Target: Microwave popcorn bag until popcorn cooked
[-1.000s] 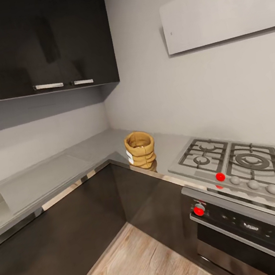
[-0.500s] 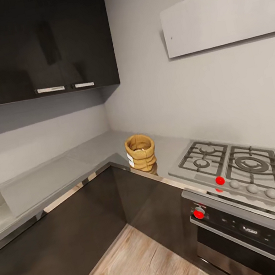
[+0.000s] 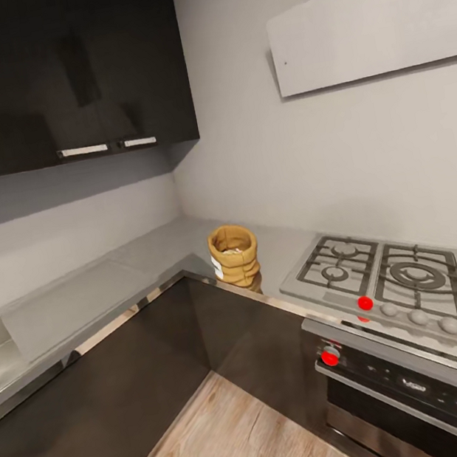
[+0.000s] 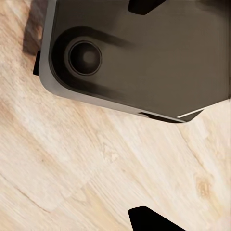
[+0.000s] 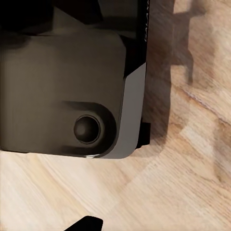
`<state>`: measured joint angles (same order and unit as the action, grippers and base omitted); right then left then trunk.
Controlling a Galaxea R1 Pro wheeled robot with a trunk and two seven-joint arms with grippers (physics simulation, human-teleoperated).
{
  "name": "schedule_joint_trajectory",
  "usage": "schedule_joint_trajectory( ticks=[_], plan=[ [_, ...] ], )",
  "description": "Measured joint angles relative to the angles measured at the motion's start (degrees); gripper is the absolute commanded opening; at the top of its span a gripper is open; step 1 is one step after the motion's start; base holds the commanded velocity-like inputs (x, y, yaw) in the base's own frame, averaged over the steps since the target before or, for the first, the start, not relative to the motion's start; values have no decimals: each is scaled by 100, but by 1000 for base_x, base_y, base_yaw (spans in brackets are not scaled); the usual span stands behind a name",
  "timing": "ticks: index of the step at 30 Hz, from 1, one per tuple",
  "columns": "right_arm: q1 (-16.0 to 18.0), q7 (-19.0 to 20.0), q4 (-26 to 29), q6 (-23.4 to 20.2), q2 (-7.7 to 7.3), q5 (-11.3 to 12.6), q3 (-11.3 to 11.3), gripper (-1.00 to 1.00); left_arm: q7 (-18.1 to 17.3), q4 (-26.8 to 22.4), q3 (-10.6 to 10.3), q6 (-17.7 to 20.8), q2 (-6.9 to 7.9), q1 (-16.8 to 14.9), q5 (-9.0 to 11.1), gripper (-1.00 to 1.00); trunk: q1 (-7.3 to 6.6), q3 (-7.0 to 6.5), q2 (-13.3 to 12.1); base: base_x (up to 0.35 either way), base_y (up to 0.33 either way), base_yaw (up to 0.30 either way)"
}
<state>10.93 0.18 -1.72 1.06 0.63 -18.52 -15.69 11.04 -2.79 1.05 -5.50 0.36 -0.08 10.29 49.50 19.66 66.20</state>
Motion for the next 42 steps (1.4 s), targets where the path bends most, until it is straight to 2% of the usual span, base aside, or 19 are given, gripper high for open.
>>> schedule_joint_trajectory(
  ticks=[9,14,42],
  plan=[
    [0,3,0,-3,0,0,0,100,-13,0,-10,13,9,0,0,100,0,82,0,0,0,0],
    [0,-2,0,2,0,0,0,100,-18,-14,-60,11,50,0,-63,100,0,127,0,0,0,0],
    [0,5,0,-3,0,0,0,100,-18,-9,-68,13,35,0,-69,100,0,381,0,0,0,0]
  ],
)
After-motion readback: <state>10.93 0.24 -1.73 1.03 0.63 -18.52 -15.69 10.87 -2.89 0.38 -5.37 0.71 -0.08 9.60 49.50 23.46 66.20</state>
